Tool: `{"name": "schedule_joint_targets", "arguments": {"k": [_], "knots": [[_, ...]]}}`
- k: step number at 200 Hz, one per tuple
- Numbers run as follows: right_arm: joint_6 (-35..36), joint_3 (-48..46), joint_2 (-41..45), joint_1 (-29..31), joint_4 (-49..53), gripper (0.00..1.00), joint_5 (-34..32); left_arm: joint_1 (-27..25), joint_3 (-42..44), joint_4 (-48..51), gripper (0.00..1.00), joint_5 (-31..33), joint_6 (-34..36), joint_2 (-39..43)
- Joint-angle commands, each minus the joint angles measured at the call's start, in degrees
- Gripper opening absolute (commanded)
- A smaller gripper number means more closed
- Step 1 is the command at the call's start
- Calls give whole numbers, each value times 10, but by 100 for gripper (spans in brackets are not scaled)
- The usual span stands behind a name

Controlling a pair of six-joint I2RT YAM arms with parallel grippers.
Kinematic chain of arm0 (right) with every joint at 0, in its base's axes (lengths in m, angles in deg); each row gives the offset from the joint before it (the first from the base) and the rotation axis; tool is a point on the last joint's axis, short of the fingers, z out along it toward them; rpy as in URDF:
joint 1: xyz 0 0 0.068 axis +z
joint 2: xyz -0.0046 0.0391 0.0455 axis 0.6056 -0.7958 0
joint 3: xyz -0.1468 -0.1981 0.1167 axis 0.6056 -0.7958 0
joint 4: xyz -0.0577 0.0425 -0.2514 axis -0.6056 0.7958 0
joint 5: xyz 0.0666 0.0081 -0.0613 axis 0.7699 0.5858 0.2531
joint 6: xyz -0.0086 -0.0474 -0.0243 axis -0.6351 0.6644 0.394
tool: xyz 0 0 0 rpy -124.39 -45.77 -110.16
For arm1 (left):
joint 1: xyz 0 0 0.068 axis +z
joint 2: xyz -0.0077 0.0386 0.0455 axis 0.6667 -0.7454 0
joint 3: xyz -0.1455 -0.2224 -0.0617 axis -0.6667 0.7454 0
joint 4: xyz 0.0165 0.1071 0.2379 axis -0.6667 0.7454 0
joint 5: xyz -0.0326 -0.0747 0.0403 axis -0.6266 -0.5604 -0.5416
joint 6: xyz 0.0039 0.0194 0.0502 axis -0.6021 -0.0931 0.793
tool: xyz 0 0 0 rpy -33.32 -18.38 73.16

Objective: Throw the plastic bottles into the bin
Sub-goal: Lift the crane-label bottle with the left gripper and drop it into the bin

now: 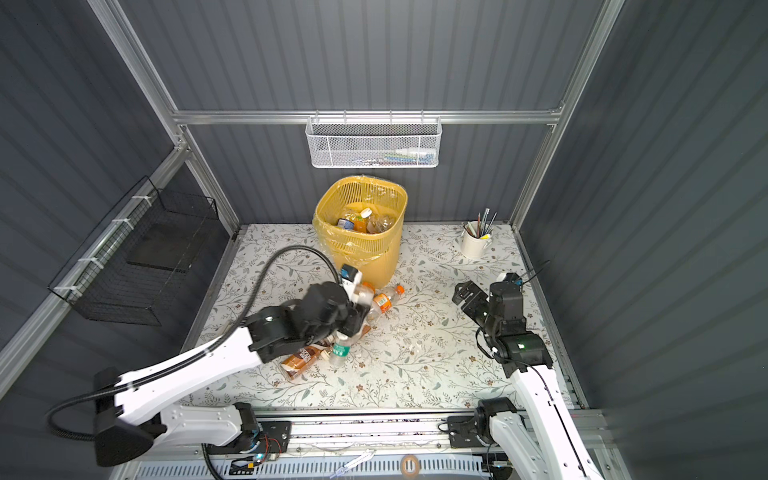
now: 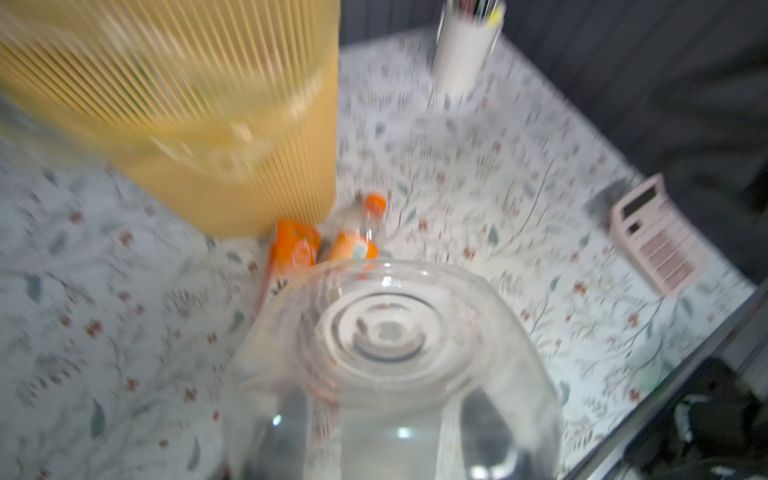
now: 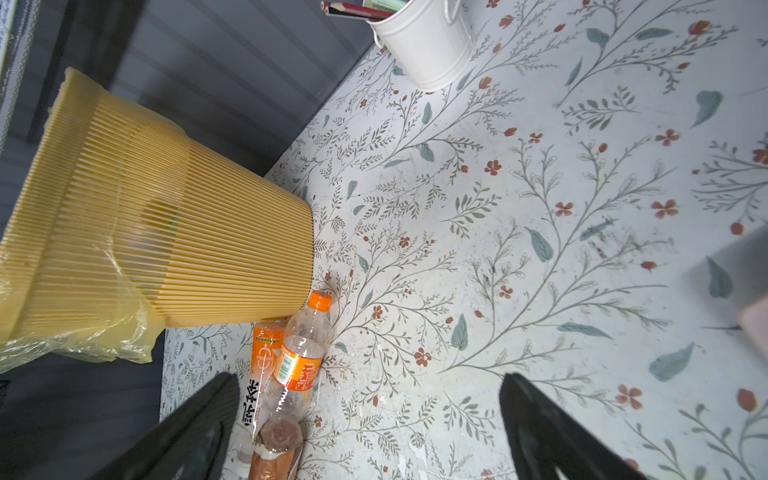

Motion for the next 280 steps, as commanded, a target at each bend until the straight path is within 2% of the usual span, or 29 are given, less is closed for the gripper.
{"name": "schedule_joint_targets", "arguments": {"k": [1, 28, 56, 65, 83, 98, 107, 113, 128, 146, 156, 186, 249, 280], "knots": [[7, -12, 13, -6, 11, 99, 6, -2, -65, -75, 48, 94, 127, 49], [15, -10, 26, -12, 21, 99, 4, -2, -124, -206, 48, 115, 259, 48], [19, -7, 30, -18, 28, 99, 11, 13, -183, -310, 50, 103, 357, -30], [20, -6, 30, -19, 27, 99, 15, 42, -220, -301, 50, 74, 343, -68], [20, -5, 28, -20, 25, 99, 26, 126, -291, -277, 50, -26, 257, -147], [19, -5, 27, -21, 24, 99, 34, 168, -349, -281, 56, -61, 231, -222], [21, -5, 28, -21, 25, 99, 38, 183, -413, -240, 58, -76, 221, -277], [22, -5, 28, -21, 25, 99, 40, 189, -459, -206, 63, -78, 215, -312], [28, -2, 30, -22, 33, 99, 42, 209, -571, -128, 86, -100, 186, -390], [32, -3, 36, -23, 42, 99, 41, 216, -659, -68, 100, -125, 161, -431], [32, -5, 40, -23, 46, 99, 41, 216, -643, -86, 100, -135, 154, -412], [28, -11, 46, -24, 49, 99, 43, 216, -507, -171, 100, -121, 154, -311], [-7, -17, 11, -22, 21, 99, 92, 216, -299, -154, 100, -58, 166, -136], [-18, -19, -2, -16, 7, 99, 101, 216, -250, -95, 100, -24, 153, -97]]}}
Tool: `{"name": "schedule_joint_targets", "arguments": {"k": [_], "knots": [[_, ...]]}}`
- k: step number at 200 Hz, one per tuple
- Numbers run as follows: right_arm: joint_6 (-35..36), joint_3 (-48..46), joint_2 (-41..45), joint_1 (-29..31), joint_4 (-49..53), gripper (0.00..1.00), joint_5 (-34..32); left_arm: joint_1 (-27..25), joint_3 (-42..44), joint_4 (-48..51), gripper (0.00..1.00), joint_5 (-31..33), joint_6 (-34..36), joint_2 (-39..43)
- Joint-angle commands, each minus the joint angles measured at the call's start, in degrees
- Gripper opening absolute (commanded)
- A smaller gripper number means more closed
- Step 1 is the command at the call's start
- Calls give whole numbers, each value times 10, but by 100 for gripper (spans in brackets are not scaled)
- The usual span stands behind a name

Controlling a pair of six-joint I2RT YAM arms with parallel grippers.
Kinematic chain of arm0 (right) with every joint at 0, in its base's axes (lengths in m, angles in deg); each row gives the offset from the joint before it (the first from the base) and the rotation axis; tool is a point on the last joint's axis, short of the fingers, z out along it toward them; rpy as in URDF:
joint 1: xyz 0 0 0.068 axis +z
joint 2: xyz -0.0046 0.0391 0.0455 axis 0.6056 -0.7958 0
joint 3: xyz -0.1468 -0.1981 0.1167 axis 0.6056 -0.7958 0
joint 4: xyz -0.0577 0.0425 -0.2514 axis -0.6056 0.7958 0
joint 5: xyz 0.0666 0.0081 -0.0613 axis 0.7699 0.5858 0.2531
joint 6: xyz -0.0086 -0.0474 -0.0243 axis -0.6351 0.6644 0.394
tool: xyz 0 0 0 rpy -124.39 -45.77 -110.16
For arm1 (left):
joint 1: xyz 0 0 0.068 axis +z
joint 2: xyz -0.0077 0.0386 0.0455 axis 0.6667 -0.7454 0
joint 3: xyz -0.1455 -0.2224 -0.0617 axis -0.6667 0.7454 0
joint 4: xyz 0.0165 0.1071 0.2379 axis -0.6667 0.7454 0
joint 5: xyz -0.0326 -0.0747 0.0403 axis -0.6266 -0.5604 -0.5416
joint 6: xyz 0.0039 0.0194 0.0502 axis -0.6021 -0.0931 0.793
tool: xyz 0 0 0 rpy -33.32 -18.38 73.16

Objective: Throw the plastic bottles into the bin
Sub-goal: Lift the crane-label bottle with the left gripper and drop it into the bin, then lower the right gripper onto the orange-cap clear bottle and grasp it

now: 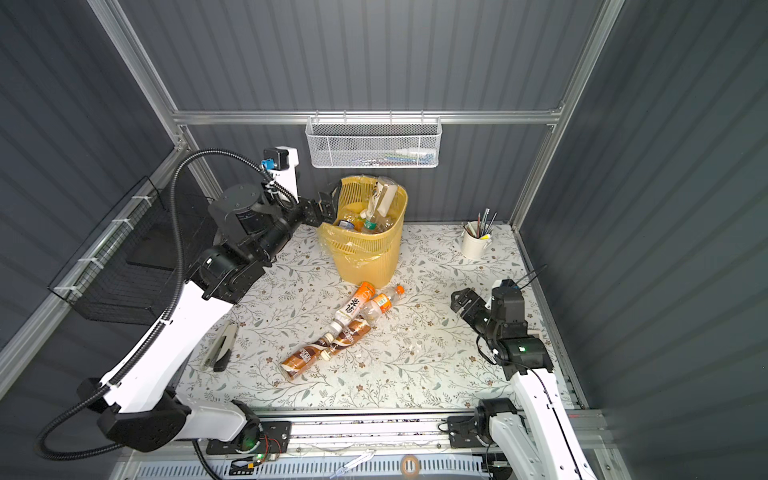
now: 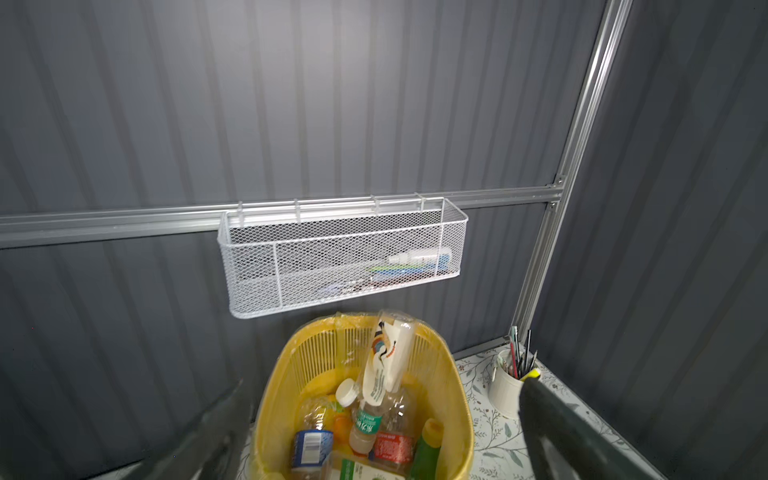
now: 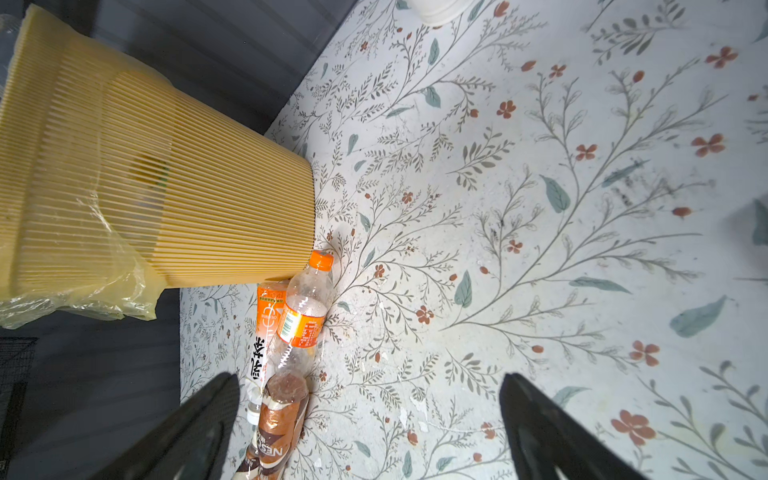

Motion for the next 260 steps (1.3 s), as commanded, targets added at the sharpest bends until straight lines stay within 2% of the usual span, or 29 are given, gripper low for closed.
{"name": "schedule_joint_targets", "arguments": {"k": [1, 33, 71, 112, 144, 199, 260], "knots": [[-14, -6, -6, 6, -19, 99, 18, -1, 37, 58, 100, 38, -16, 5], [-29, -15, -20, 24, -38, 99, 17, -1, 105, 111, 100, 63, -33, 45], [-49, -17, -54, 63, -72, 99, 3, -1, 242, 102, 100, 77, -67, 128], [-51, -2, -102, 103, -107, 99, -10, -1, 338, 174, 100, 93, -108, 195], [-84, -3, -155, 160, -126, 99, -45, -1, 403, 239, 100, 69, -162, 201], [-170, 31, -275, 242, -163, 99, -107, -2, 482, 263, 100, 34, -211, 213], [-231, 119, -445, 298, -201, 99, -86, -1, 519, 292, 100, 51, -258, 209]]}}
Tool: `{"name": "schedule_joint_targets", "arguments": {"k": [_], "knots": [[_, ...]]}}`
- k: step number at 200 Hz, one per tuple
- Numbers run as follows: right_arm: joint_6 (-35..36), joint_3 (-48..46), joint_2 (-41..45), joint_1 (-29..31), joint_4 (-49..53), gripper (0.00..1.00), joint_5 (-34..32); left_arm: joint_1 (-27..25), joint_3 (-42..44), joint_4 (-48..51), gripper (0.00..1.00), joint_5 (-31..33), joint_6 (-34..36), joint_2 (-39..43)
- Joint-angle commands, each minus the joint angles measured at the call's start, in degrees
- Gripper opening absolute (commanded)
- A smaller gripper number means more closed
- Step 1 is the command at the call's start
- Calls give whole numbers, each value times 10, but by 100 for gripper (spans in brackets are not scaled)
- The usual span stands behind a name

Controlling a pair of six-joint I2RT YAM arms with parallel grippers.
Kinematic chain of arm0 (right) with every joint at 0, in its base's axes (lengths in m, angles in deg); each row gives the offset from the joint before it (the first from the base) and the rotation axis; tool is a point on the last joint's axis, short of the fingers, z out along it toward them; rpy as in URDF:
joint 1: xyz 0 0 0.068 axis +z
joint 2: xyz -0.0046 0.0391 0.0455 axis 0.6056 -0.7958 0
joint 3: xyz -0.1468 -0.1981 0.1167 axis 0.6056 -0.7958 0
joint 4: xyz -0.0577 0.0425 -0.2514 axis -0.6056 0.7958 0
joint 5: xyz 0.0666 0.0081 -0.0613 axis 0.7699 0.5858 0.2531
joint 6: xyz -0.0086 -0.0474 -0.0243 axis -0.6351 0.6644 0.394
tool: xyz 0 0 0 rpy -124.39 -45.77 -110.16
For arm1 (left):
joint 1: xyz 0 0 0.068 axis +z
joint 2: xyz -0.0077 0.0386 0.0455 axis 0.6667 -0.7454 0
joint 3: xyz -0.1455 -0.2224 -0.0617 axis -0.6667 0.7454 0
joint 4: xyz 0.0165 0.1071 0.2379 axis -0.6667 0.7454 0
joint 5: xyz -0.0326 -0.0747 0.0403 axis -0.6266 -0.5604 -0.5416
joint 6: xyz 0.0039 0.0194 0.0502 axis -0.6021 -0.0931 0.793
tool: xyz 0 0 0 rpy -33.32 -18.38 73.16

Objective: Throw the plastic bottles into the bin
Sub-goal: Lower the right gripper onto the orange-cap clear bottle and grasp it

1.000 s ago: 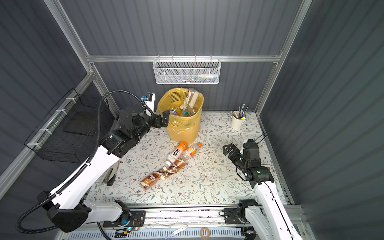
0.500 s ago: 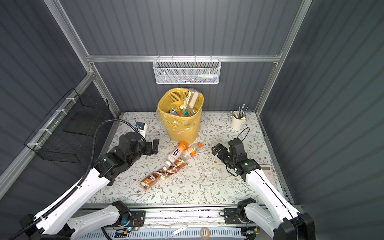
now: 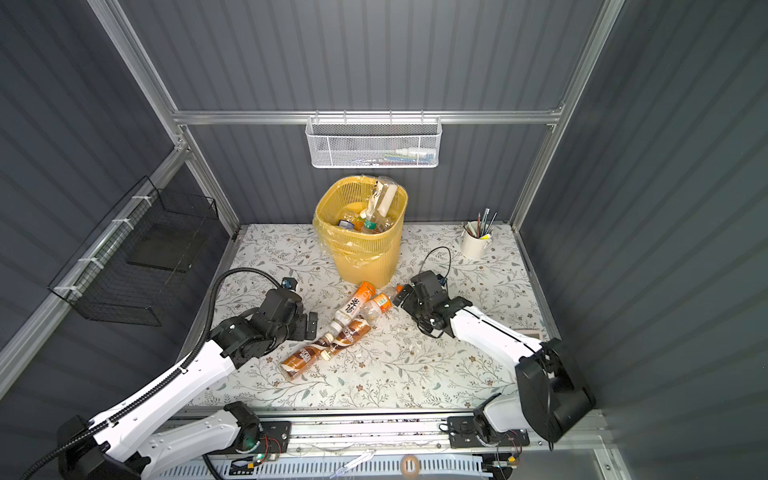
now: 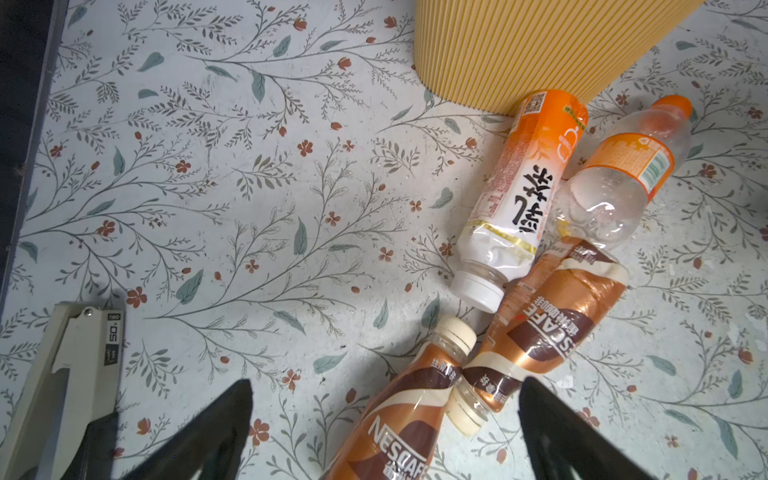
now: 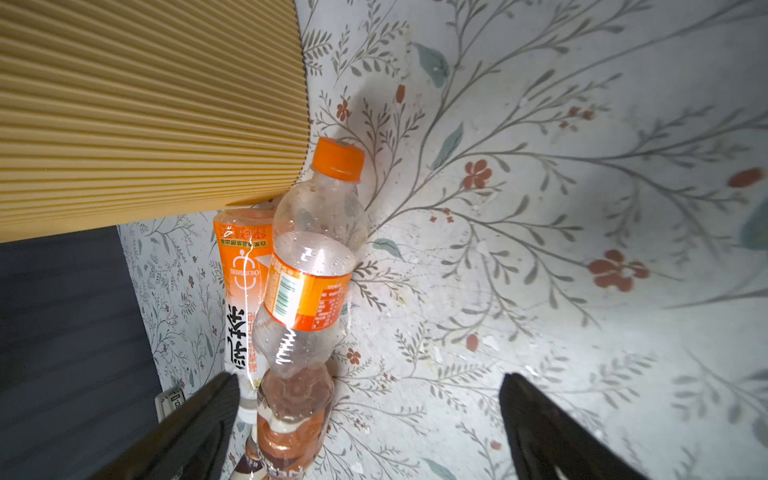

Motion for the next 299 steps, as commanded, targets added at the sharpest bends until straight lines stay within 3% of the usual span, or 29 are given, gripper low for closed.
{"name": "schedule_joint_targets", "arguments": {"k": [1, 121, 168, 206, 266, 299], "knots": [[-39, 34, -50, 13, -23, 99, 2, -1, 17, 25, 100, 5, -34, 6], [-44, 143, -204, 42, -1, 95, 11, -1, 48, 30, 100, 9, -40, 23], [-14, 161, -236, 30, 24, 83, 1, -1, 49, 31, 100, 6, -38, 23], [5, 133, -223, 7, 20, 75, 1, -1, 50, 37, 100, 9, -40, 31], [44, 56, -174, -33, -23, 51, 23, -2, 56, 25, 100, 3, -48, 20], [61, -5, -117, -53, -94, 48, 36, -2, 52, 29, 100, 3, -48, 12]]}}
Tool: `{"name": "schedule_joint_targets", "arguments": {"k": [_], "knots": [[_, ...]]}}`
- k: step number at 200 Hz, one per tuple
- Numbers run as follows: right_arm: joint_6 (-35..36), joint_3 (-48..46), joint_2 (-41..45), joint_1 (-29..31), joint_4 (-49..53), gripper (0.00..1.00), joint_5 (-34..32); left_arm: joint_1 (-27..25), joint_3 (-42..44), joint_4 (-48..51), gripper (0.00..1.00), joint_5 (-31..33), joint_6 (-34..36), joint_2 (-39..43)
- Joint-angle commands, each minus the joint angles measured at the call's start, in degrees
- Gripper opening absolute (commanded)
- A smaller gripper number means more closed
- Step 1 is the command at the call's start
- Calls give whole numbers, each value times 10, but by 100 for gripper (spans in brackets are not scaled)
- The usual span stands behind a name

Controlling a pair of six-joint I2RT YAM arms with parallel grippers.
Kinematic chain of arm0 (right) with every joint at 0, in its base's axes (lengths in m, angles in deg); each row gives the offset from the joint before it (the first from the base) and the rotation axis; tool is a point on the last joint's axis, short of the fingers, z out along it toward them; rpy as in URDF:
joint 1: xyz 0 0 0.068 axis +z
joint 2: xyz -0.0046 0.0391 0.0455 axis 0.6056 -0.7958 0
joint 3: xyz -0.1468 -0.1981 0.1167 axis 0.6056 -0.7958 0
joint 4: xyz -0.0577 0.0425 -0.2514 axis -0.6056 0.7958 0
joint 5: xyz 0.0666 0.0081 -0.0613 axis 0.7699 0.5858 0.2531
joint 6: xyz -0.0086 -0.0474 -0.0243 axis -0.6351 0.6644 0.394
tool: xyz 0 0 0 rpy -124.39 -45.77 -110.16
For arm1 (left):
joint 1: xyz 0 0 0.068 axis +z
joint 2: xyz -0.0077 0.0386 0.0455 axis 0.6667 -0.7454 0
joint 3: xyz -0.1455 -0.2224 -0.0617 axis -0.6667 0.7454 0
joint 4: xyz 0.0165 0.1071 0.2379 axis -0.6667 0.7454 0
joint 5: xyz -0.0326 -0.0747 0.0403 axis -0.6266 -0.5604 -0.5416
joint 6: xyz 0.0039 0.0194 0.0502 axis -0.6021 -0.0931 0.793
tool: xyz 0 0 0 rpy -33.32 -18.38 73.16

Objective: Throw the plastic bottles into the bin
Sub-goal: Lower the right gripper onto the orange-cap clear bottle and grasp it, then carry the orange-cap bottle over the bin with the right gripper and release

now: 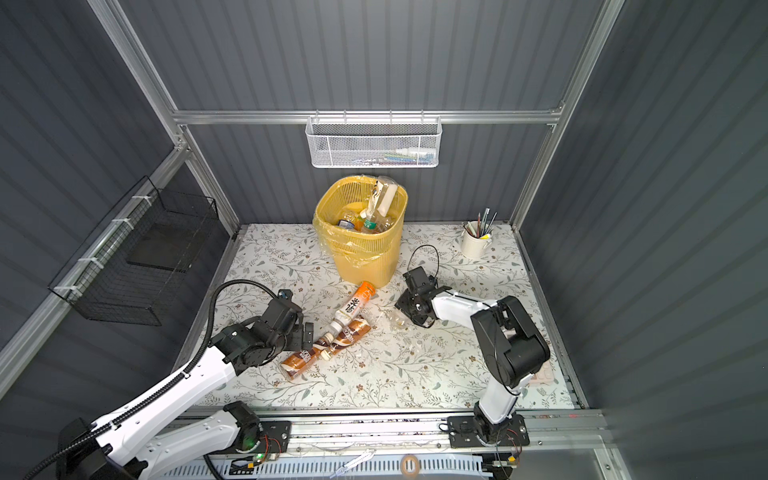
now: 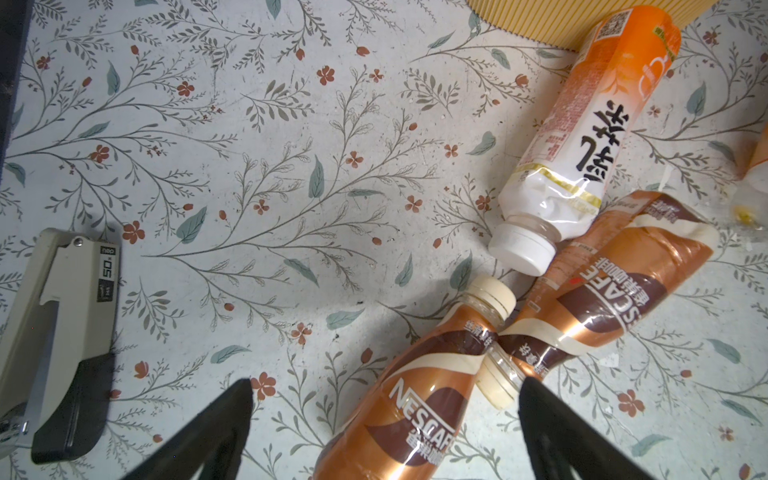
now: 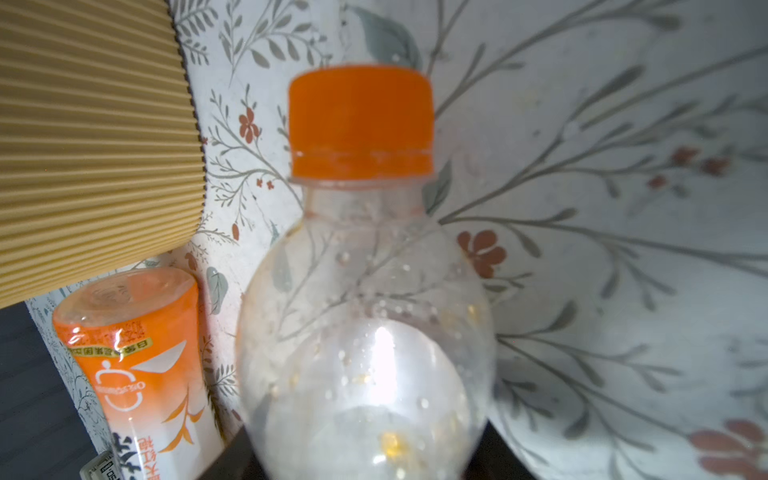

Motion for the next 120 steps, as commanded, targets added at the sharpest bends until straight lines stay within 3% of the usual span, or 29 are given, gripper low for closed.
{"name": "schedule_joint_targets", "arguments": {"k": [1, 57, 89, 120], "knots": [[29, -35, 39, -12, -45, 48, 6, -2, 2, 8, 100, -1, -8, -5], [114, -13, 233, -64, -15, 49, -14, -2, 4, 11, 100, 4, -17, -3], [196, 147, 276, -80, 61, 51, -27, -2, 5, 6, 100, 0, -18, -5], [222, 319, 210, -74, 87, 53, 26, -1, 4, -1, 100, -9, -20, -12]]}}
